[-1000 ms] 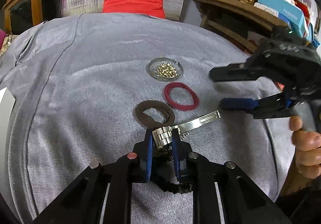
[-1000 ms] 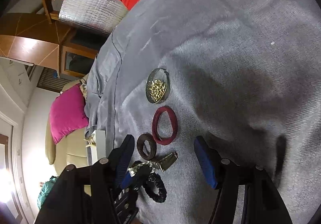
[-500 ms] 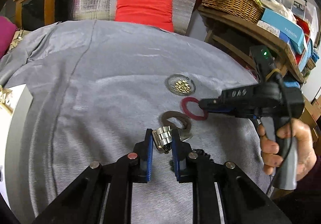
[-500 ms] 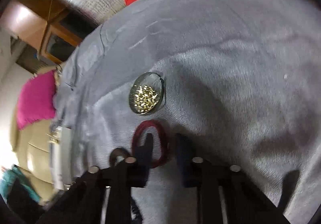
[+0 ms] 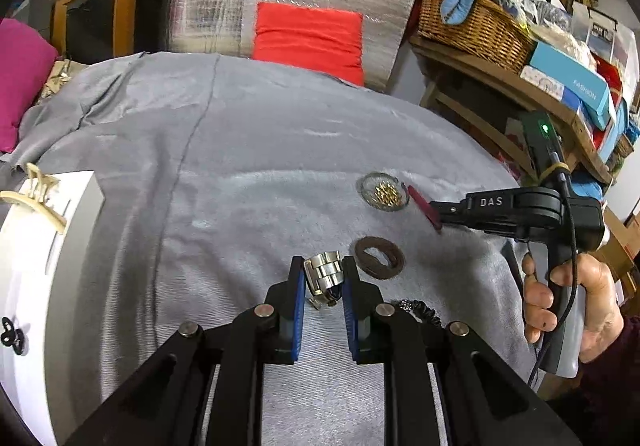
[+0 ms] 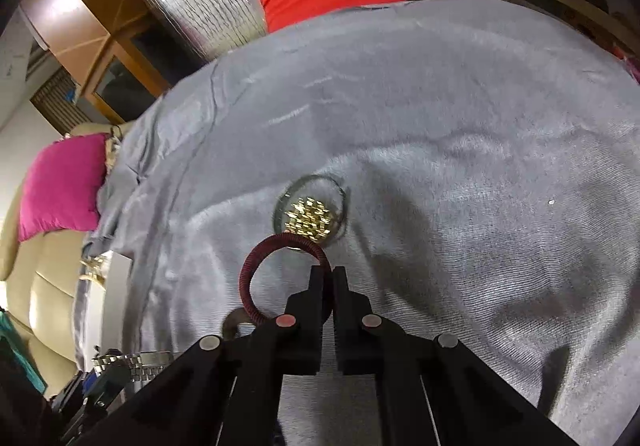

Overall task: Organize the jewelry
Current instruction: 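Grasp the dark red hair tie with the right tool while the left tool lifts the watch, then carry the red hair tie and watch to the white tray and release both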

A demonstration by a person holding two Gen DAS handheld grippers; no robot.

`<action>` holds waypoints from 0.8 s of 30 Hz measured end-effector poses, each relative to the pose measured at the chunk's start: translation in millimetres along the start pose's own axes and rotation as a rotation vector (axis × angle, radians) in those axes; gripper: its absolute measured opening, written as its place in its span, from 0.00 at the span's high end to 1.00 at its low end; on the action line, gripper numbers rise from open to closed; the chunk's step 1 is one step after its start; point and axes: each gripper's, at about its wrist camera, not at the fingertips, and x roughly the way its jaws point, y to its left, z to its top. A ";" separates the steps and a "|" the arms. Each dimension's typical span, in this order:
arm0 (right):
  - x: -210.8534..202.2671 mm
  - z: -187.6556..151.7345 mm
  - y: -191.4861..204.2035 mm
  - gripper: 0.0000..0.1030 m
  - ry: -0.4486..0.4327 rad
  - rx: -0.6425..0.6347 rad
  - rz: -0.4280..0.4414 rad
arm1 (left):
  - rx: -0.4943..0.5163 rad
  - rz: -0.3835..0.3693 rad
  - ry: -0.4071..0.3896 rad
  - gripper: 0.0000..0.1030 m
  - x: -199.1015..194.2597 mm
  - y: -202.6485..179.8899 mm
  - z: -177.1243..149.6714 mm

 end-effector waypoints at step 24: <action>6.6 -52.2 204.0 0.95 -0.015 -0.259 0.300 | -0.203 0.204 -0.306 0.83 -147.0 128.8 -11.7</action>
